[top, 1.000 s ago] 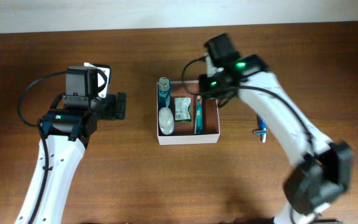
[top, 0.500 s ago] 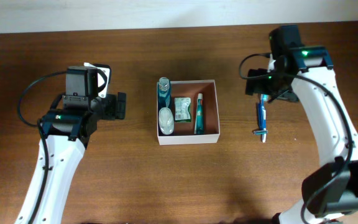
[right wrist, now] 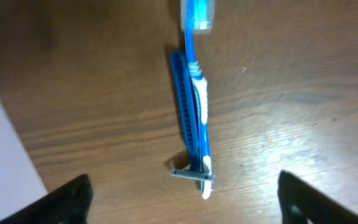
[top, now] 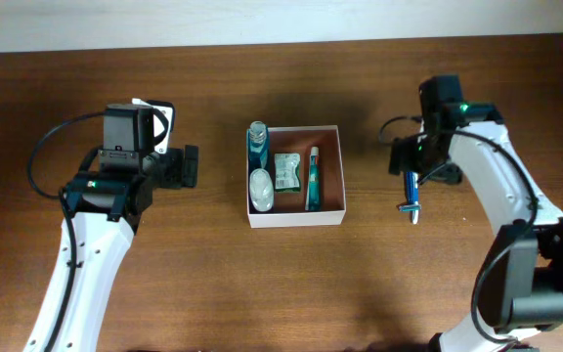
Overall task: Pack container
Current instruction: 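Move the right gripper back over the blue toothbrush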
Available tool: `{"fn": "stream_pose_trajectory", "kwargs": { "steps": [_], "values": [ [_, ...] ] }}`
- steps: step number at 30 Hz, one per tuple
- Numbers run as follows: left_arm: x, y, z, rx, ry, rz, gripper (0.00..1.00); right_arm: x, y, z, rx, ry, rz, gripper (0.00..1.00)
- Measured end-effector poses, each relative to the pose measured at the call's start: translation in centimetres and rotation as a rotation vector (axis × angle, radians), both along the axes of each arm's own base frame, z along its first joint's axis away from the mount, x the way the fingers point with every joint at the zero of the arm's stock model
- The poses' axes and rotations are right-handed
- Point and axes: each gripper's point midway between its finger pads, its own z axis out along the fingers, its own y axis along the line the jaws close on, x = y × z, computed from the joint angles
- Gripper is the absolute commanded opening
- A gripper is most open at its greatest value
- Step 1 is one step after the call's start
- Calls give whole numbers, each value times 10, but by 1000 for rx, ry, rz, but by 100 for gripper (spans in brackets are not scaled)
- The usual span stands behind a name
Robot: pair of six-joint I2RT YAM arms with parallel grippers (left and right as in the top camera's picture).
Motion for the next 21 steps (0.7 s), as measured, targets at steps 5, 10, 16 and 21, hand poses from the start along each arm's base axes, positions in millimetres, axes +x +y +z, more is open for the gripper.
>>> {"fn": "stream_pose_trajectory", "kwargs": {
  "steps": [5,10,16,21],
  "values": [
    [0,0,0,0,0,0,99,-10,-1,-25,-14,20,75,26],
    [0,0,0,0,0,0,99,-11,-1,-31,-18,20,110,11],
    [0,0,0,0,0,0,100,-10,-1,-30,-20,15,120,11],
    [0,0,0,0,0,0,100,-5,0,-30,-21,-6,121,12]
  ]
}}
